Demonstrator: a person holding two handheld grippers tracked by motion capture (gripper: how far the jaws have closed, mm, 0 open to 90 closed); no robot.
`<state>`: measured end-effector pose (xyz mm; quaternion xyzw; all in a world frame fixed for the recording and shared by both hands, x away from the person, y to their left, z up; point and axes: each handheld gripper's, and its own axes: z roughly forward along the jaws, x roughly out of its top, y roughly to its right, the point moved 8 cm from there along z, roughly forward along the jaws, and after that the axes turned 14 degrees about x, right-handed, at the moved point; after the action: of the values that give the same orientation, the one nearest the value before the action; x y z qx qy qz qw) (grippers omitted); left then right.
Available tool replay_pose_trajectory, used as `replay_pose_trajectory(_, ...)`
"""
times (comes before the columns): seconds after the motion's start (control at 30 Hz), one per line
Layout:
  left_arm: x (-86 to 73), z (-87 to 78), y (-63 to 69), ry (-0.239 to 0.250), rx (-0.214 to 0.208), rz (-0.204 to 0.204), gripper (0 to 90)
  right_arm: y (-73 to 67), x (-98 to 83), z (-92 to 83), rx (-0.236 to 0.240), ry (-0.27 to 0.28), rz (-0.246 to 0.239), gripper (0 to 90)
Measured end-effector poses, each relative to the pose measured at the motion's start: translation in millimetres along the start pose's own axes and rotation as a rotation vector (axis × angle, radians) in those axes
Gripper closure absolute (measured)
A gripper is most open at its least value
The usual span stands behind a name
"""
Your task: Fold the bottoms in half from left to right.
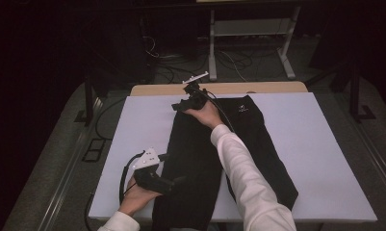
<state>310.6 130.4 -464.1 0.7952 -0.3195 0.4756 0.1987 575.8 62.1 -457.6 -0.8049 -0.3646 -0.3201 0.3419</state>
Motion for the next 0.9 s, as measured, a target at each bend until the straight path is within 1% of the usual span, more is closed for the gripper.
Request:
replay_pose_trajectory(0.1,0.2,0.1,-0.2,0.002,0.000,0.002,0.0,1.0,-1.3,6.4,-0.004,-0.009,0.006,0.2)
replay_pose_trajectory(0.17,0.2,0.1,-0.3,0.001,-0.001,0.002,0.0,1.6,-2.6,9.8,-0.002,-0.006,0.010,3.7)
replay_pose_trajectory(0.3,0.3,0.1,0.0,0.003,-0.003,0.002,0.0,4.6,-4.6,15.5,-0.020,0.001,0.016,6.6)
replay_pose_trajectory(0.43,0.4,0.0,-0.4,0.003,-0.003,0.003,0.0,8.0,-6.7,18.9,-0.030,0.000,0.027,11.9)
replay_pose_trajectory(0.53,0.4,0.2,-1.0,0.002,-0.003,0.003,0.0,11.5,-8.1,20.2,-0.042,-0.004,0.038,13.8)
replay_pose_trajectory(0.63,0.6,0.0,-1.3,0.002,-0.002,0.001,0.0,14.3,-7.9,20.8,-0.053,-0.010,0.032,14.9)
replay_pose_trajectory(0.73,0.5,0.2,-1.1,0.002,-0.003,0.003,0.0,17.2,-9.1,22.0,-0.062,-0.015,0.036,19.5)
replay_pose_trajectory(0.83,0.1,0.4,-1.3,-0.001,-0.003,0.004,0.0,18.8,-11.5,25.1,-0.067,-0.019,0.042,21.5)
replay_pose_trajectory(0.9,0.2,0.4,-1.4,-0.001,-0.004,0.003,0.0,20.3,-12.9,28.3,-0.081,-0.026,0.046,23.1)
